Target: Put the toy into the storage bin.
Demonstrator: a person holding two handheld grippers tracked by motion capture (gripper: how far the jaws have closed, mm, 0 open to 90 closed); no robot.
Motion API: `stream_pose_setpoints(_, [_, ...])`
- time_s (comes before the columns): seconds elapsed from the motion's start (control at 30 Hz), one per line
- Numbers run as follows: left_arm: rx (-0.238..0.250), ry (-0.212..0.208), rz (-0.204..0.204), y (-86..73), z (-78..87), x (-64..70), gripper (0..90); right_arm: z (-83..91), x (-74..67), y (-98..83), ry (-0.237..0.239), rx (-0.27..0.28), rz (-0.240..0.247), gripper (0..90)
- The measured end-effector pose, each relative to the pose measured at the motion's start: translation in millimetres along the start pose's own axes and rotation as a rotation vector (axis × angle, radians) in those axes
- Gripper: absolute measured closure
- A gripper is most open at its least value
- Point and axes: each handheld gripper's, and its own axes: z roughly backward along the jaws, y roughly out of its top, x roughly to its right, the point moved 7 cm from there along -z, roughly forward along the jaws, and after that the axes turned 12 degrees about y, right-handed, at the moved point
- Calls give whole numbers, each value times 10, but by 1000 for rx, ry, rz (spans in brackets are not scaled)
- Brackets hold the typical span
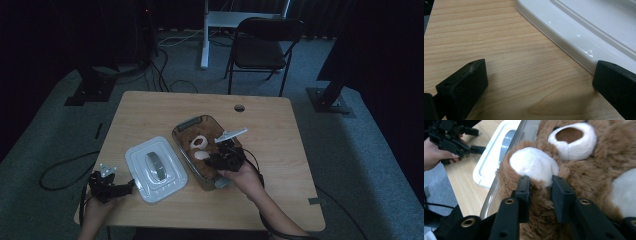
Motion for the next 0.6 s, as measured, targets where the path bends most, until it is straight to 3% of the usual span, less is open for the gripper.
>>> stream_pose_setpoints(0.17, [0,0,0,0,0,0,3,-107,13,34,-13,-79,22,725])
stream_pose_setpoints(0.37, [0,0,0,0,0,0,3,-172,63,110,13,-183,24,739])
stream_pose_setpoints(0.53, [0,0,2,-1,0,2,3,-364,86,31,-9,-307,68,773])
stream_pose_setpoints(0.6, [0,0,3,-1,1,3,3,-396,77,19,-11,-327,74,777])
